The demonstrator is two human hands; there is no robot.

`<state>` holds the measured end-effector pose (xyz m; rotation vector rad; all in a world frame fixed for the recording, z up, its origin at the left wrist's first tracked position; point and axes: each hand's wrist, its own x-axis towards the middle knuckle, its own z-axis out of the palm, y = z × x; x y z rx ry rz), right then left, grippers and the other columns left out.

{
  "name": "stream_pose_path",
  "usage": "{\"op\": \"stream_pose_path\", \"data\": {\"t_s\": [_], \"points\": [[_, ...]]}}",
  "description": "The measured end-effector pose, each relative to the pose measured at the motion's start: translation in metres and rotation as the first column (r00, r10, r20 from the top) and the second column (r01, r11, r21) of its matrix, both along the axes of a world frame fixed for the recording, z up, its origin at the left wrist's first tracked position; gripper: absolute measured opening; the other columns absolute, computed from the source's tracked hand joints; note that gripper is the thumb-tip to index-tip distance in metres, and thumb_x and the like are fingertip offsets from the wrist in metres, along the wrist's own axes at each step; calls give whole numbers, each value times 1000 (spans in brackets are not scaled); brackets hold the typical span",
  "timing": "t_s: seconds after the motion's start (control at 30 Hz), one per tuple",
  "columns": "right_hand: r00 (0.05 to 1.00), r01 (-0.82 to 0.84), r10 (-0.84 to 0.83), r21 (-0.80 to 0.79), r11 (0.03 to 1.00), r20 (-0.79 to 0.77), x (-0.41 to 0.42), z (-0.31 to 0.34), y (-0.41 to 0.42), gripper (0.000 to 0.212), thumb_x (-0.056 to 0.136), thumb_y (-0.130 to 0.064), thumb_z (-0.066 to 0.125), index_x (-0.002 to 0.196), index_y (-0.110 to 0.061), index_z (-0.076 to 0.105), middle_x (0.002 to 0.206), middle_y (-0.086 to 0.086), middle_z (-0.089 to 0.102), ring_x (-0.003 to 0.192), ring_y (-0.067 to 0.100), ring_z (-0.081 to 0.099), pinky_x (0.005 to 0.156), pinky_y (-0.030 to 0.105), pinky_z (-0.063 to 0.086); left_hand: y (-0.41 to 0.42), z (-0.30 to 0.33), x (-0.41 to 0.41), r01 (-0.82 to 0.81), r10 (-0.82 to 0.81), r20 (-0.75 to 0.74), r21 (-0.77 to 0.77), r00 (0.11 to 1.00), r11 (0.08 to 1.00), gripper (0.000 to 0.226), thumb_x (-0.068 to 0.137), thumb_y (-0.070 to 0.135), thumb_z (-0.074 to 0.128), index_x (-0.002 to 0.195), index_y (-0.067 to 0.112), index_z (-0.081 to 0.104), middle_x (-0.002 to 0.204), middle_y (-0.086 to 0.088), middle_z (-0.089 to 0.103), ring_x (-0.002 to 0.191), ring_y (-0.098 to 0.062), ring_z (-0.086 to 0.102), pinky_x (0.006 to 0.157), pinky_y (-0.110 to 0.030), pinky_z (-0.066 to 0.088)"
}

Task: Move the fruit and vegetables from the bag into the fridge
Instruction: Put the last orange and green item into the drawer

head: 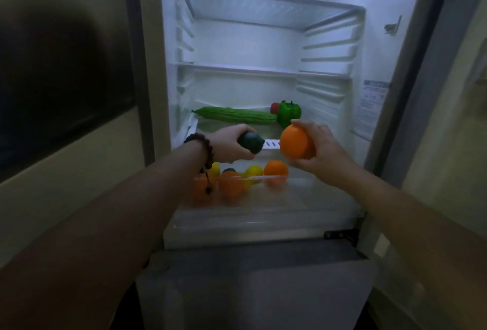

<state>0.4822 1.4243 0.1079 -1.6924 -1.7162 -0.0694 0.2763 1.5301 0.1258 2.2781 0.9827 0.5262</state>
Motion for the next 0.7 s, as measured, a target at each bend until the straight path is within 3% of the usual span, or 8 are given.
{"op": "stream_pose_path", "data": {"t_s": [0.13,0.23,0.37,0.4,0.5,0.6,0.7], "points": [[998,-57,55,-62,996,-41,16,2,24,50,90,-37,57,134,-39,34,142,4,30,115,19,41,88,32,38,34,-1,25,50,-95,-209,-211,973,976,45,88,18,61,130,26,44,116,-5,53,91,-16,60,79,-28,55],[998,-56,52,-144,988,-37,29,3,39,50,90,-38,57,134,-40,34,141,4,33,115,21,44,87,34,44,60,-9,45,24,-131,-350,-294,928,955,48,89,18,61,133,25,43,116,-5,50,97,-20,60,78,-30,56],[999,-35,26,-207,978,-45,48,5,51,65,82,-34,68,136,-37,33,141,0,32,110,14,42,77,25,40,76,-28,71,67,-148,-581,-158,801,985,41,92,30,57,129,29,41,108,2,53,85,-11,58,62,-21,50],[999,-23,15,-225,974,-36,53,5,53,65,81,-35,69,135,-36,33,140,0,33,110,15,42,78,26,40,90,-40,82,91,-107,-610,-59,785,994,37,91,35,57,125,29,43,108,2,55,83,-10,57,64,-22,50],[1000,-5,-3,-290,957,-29,63,3,55,65,78,-39,70,132,-40,33,136,0,35,112,19,46,84,32,46,115,-81,111,109,-72,-633,20,771,994,30,86,56,53,108,35,50,112,1,60,83,-9,58,78,-28,50],[999,-9,-8,-332,943,-51,71,0,55,65,77,-39,72,130,-41,34,134,1,38,110,21,49,87,36,50,98,-66,101,144,-85,-591,54,802,988,44,89,42,56,127,25,42,118,1,55,99,-15,56,84,-33,47],[997,-25,-1,-364,931,-72,75,-3,55,65,75,-38,74,126,-45,34,130,-3,39,107,20,50,83,33,50,92,-61,89,146,-71,-594,78,801,986,70,88,50,55,144,26,23,142,-1,41,121,-21,48,99,-41,44]]}}
